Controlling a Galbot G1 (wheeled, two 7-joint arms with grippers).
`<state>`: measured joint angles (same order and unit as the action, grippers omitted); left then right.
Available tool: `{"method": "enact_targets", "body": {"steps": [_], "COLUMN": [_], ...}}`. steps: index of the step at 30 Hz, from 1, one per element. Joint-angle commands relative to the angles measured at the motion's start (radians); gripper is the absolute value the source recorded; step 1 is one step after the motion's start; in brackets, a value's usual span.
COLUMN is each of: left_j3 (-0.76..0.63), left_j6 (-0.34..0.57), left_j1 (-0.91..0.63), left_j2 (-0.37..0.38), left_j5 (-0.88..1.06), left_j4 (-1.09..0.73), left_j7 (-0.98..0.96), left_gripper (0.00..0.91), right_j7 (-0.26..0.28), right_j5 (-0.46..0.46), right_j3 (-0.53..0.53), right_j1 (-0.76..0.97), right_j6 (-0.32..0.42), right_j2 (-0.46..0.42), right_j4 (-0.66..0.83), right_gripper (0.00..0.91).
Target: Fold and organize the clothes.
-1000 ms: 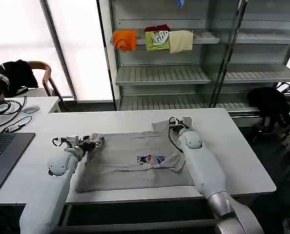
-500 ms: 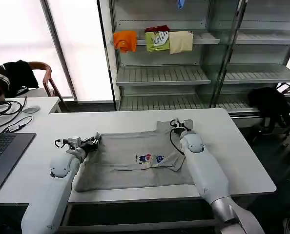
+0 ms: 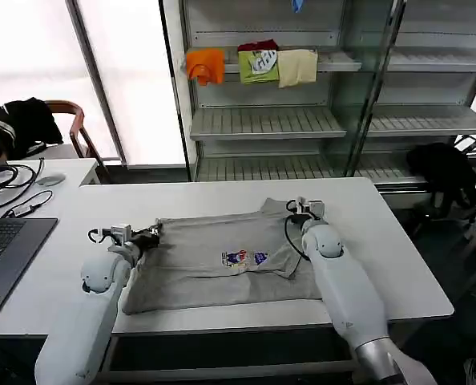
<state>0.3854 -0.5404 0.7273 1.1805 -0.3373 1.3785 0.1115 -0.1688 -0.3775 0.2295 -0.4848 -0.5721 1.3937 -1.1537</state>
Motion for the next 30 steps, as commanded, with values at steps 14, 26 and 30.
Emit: {"method": "enact_targets", "body": {"steps": [14,26,30], "left_j3": [0.037,0.093,0.115], "left_j6": [0.018,0.013,0.013], "left_j1": [0.101,0.223,0.280], "left_j2": [-0.036,-0.085,-0.096], "left_j5": [-0.032,-0.033,-0.033], "left_j4": [0.233,0.377,0.438], "left_j7": [-0.001,0.006,0.006], "left_gripper": [0.020,0.020,0.020], "right_j7": [-0.014,-0.030,-0.035], "right_j5": [-0.076,-0.111,-0.119], "right_j3": [0.036,0.054,0.069], "right_j1": [-0.086,-0.231,-0.296], "right_j6": [0.022,0.007,0.001], "right_j2": [-0.036,-0.086,-0.104], "right_j4": [-0.367,-0.561,-0.643], "right_gripper": [0.000,0.000,0.000]}}
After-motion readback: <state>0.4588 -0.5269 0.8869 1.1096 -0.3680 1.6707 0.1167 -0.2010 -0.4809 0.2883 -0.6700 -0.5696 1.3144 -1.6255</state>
